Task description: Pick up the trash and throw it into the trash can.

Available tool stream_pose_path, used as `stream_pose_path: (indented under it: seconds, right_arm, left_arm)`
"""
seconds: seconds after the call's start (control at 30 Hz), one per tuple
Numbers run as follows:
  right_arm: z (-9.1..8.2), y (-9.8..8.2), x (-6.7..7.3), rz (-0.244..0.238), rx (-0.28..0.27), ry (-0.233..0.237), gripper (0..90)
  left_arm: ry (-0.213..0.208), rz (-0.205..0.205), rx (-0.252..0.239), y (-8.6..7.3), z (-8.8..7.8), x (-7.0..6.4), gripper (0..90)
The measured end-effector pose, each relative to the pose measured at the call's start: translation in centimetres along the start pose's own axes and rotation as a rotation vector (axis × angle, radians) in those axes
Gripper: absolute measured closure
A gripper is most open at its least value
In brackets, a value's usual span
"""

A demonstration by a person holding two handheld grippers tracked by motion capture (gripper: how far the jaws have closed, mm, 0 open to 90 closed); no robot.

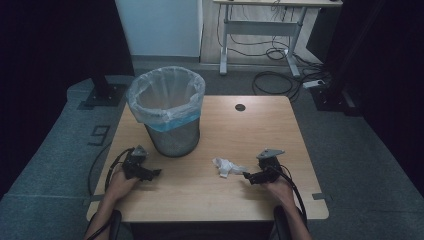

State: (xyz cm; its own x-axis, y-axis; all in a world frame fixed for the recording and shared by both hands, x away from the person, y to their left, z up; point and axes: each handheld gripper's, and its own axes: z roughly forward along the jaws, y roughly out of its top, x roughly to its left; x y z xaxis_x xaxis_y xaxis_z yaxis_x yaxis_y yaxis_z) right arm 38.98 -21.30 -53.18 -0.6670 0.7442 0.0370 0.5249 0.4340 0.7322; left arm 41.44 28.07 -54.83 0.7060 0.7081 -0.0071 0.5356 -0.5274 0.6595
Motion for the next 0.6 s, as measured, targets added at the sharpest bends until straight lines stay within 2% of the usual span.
stream_pose_path:
  seconds: [0.43,0.6]
  right_arm:
    - [0.5,2.5,1.4,-0.053,0.002,0.038,3.9]
    - [1.4,3.5,2.1,-0.08,0.011,0.044,8.1]
  left_arm:
    - [0.001,0.001,0.002,0.0,0.0,0.0,0.0]
    - [0.001,0.001,0.001,0.0,0.0,0.0,0.0]
